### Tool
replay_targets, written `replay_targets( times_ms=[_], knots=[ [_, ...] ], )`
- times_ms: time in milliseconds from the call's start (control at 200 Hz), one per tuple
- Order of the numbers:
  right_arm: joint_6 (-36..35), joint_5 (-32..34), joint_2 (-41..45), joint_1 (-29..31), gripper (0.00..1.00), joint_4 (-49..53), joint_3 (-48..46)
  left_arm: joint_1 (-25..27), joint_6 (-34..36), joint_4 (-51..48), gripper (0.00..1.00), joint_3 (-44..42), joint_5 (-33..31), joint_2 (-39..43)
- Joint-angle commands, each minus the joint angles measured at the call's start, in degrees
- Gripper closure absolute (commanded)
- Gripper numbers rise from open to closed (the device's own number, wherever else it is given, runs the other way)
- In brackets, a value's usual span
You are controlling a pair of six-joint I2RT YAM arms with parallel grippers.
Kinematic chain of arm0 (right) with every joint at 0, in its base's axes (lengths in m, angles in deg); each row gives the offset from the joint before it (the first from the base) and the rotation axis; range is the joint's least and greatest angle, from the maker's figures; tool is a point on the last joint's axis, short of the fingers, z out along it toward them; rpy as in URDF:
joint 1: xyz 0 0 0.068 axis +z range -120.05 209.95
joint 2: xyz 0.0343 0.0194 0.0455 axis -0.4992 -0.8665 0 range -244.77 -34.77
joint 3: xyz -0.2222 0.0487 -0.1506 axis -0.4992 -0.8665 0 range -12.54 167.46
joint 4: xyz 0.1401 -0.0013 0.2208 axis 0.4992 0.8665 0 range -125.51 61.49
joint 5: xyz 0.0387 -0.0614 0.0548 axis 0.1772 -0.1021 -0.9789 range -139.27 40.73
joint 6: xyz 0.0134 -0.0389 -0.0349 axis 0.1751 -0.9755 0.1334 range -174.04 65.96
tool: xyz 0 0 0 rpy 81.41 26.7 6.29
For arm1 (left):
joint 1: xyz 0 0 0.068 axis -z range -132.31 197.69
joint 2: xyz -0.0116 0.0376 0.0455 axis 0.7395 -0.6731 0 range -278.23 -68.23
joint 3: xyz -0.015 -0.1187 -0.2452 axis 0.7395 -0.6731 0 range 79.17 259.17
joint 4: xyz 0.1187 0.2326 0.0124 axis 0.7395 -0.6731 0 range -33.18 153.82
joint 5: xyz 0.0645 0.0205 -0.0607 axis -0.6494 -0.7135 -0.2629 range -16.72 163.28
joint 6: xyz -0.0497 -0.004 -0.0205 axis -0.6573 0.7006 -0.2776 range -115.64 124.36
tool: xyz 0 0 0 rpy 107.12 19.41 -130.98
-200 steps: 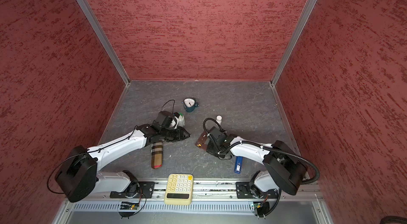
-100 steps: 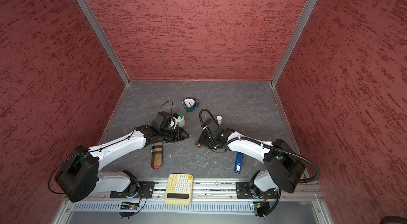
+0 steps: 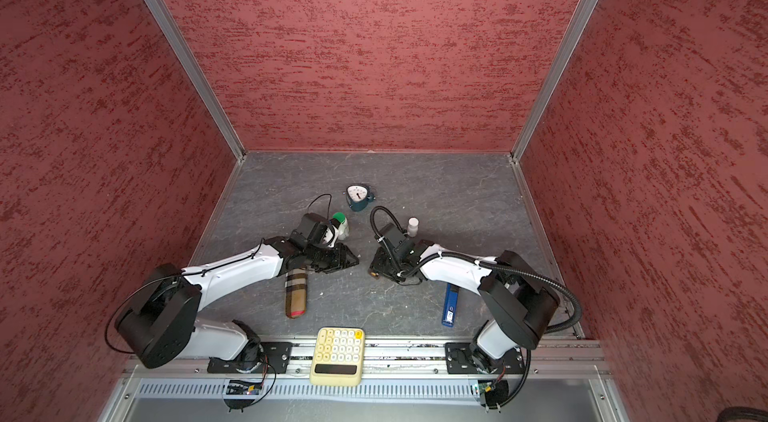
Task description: Sort the pills into containers
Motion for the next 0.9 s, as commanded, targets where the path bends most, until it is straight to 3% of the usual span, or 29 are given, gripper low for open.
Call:
replay_targets(
  times_ms=[0, 220, 892],
  knots=[
    [0.0, -1.5, 2.0, 0.3, 0.46, -2.7, 2.1, 0.1, -0.1, 2.0, 0.58, -0.2, 0.8, 0.0],
    [0.3, -1.6, 3.8, 0.2, 0.42, -1.2, 3.0, 0.1, -0.2, 3.2, 0.56, -0.1, 1.2, -1.3],
    [0.8, -1.9, -2.4, -1.0, 0.51, -5.7, 2.6, 0.2, 0.1, 7.9, 0.52, 1.9, 6.5, -8.3]
  ],
)
